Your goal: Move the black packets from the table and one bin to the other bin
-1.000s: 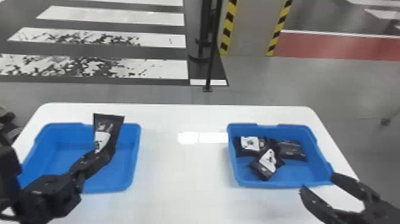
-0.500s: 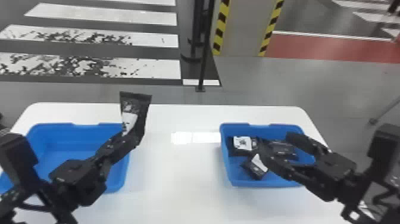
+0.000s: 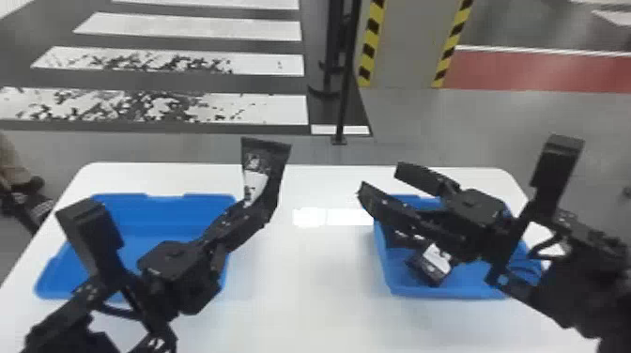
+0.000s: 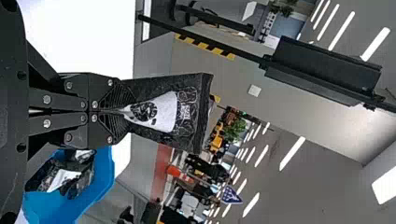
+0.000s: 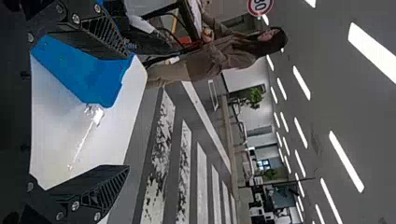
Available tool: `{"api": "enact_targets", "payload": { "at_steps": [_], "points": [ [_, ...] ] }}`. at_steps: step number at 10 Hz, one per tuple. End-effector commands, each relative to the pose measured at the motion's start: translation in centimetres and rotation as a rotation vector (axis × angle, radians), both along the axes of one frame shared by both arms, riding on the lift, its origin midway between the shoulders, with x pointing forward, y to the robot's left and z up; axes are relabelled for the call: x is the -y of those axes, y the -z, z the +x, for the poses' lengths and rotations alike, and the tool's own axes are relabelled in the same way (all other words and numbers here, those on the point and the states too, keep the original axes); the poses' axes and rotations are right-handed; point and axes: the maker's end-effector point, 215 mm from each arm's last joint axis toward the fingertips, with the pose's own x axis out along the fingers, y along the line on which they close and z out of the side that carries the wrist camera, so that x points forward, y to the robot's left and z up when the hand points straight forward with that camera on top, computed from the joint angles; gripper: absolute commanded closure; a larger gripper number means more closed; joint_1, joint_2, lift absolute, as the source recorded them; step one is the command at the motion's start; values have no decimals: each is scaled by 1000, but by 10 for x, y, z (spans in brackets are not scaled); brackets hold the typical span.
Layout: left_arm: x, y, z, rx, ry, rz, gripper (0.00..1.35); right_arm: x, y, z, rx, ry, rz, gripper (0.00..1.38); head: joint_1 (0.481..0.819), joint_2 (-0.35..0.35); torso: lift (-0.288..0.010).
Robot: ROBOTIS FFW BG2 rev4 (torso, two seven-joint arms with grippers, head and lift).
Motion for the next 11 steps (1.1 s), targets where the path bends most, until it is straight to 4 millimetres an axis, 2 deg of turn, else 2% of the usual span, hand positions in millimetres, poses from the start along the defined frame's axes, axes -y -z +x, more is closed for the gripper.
{"api": "enact_targets", "payload": {
  "at_steps": [1,2,4,5,6,8,9,10,11],
  "points": [
    [9,-1,-1,1,19,0,1214,-24,-11,5,7,-56,52,202,695,-38,-110],
    [15,2,0,-4,33,2,1214,-41,-22,4,17,-97,91,202,695,-23,-110],
    [33,-5,-5,5,70,-30,1214,-59,-34,17,47,-127,115,202,695,-3,-110],
    [45,-11,-8,12,100,-44,1214,-69,-39,19,58,-150,107,243,695,0,-110],
    [49,-14,-8,20,109,-46,1214,-75,-42,22,63,-163,107,300,695,-2,-110],
    [48,-18,-6,34,105,-48,1214,-78,-25,25,21,-170,108,381,695,-1,-110],
    [47,-19,-6,41,101,-46,1214,-81,-12,25,-15,-178,104,576,695,0,-110],
    [47,-21,-5,46,100,-47,1214,-87,-2,23,-47,-194,105,952,695,4,-110],
    [51,-24,-5,52,107,-52,1214,-90,3,23,-60,-202,99,1131,695,10,-110]
  ]
}}
